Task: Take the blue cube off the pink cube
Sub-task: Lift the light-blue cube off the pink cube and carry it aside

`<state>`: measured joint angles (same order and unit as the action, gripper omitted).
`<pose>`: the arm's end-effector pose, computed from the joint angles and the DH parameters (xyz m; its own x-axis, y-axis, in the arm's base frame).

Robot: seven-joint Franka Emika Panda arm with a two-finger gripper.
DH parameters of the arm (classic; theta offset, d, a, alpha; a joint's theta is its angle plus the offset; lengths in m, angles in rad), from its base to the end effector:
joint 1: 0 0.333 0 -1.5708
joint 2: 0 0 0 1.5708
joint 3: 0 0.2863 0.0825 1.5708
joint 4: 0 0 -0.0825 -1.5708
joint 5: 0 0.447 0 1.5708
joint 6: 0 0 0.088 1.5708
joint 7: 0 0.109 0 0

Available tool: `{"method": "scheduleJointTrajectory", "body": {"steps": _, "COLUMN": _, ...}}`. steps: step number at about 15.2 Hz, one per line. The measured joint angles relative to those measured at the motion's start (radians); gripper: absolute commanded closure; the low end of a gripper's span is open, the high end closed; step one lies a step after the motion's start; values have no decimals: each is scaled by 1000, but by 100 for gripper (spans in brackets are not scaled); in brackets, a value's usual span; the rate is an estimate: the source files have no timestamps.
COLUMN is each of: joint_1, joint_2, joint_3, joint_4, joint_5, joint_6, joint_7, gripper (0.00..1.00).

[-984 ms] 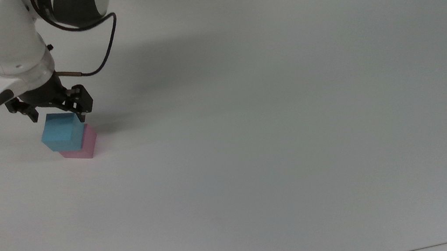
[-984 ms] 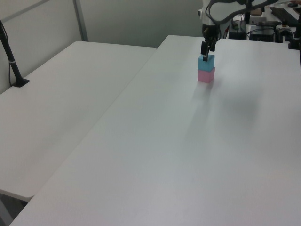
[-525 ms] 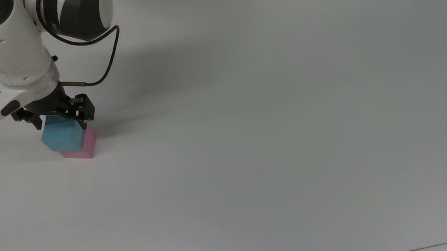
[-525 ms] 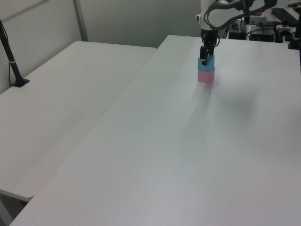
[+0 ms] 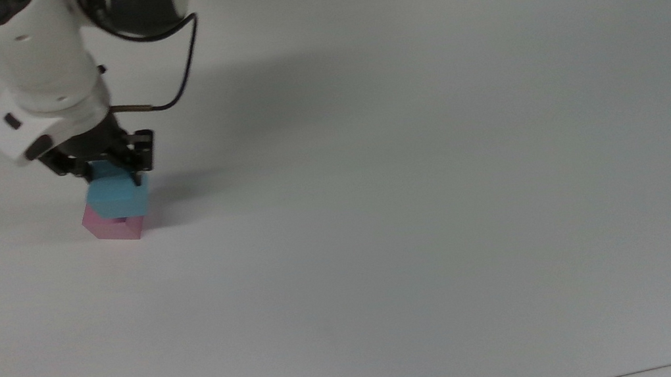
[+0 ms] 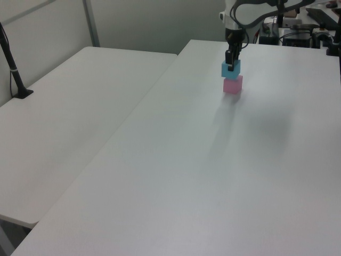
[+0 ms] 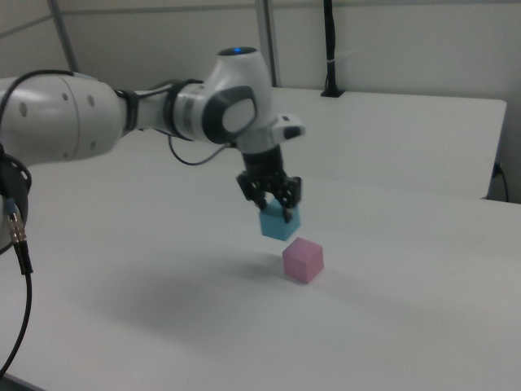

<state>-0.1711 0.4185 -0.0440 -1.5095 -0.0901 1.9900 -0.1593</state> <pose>0.7167 -0.1588 0.3793 0.9990 -0.0149 0.0432 -0.0196 -0.9937 0.1103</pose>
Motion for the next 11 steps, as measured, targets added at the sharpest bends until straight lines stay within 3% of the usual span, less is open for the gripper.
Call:
{"method": "scheduleJointTrajectory", "body": {"steps": 6, "joint_1": 231, "joint_2": -1, "joint_3": 9, "joint_4": -43, "joint_5": -2, "joint_6": -7, "joint_7": 213, "gripper": 68}}
{"method": "scheduleJointTrajectory", "body": {"steps": 11, "joint_1": 326, "joint_2": 14, "joint_3": 9, "joint_4": -96, "joint_5": -2, "joint_6": 42, "joint_7": 293, "gripper": 48}}
